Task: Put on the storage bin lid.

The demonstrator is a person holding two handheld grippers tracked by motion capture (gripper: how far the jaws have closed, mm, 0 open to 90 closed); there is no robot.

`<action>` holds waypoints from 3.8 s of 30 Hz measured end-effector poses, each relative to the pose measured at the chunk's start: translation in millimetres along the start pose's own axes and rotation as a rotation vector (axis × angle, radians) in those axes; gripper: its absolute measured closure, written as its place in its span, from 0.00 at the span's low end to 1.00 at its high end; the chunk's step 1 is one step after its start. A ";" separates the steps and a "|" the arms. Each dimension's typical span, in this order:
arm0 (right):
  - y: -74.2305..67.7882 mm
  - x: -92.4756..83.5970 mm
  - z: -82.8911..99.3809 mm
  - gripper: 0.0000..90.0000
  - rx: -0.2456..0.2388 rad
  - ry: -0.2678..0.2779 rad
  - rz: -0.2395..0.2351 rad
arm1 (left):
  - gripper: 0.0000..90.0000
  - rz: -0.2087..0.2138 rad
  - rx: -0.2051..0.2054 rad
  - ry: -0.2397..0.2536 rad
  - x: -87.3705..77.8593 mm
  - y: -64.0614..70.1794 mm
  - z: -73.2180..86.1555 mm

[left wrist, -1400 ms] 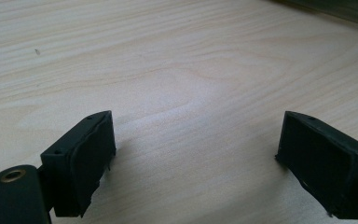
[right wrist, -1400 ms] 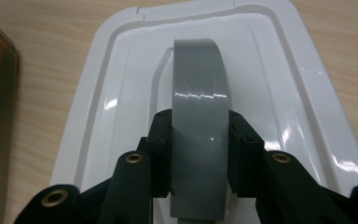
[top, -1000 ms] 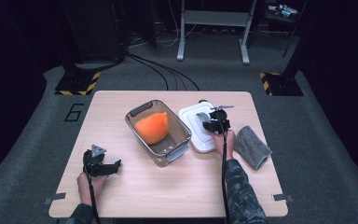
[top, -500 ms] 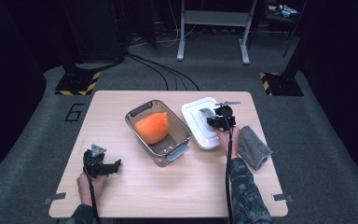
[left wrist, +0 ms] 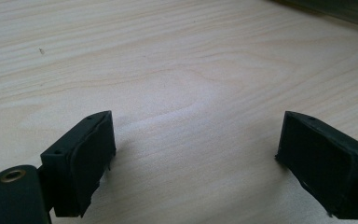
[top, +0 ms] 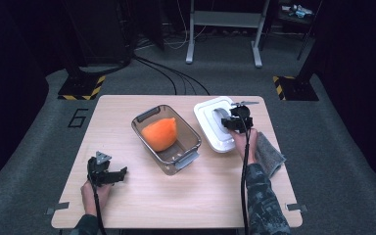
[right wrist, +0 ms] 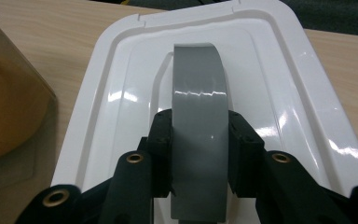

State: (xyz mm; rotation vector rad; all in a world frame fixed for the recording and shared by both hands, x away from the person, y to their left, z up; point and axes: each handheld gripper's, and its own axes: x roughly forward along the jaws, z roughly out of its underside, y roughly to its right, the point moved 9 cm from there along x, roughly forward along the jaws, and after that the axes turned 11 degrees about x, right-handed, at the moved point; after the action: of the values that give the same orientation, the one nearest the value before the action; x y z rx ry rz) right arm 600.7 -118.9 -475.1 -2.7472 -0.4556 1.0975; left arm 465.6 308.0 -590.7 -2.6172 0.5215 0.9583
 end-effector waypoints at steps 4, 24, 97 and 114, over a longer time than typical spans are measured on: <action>-0.2 -8.3 -7.1 0.74 -0.004 0.016 0.000 | 0.12 0.002 0.000 -0.002 -0.3 -0.2 0.2; -30.5 -44.3 -36.0 0.74 -0.049 0.049 -0.021 | 0.12 0.004 -0.001 -0.003 -0.3 0.0 0.3; -201.7 -2.9 16.6 0.74 -0.134 -0.113 -0.272 | 0.12 0.004 -0.002 -0.003 -0.4 -0.1 0.4; -207.2 1.2 26.5 0.73 -0.147 -0.129 -0.250 | 0.12 0.004 -0.001 -0.003 -0.4 0.1 0.4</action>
State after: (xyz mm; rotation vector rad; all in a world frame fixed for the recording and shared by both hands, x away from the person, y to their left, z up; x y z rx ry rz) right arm 536.8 77.5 -443.9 -2.6528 -0.9044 1.2222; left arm 465.1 308.2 -590.7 -2.6162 0.5255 0.9642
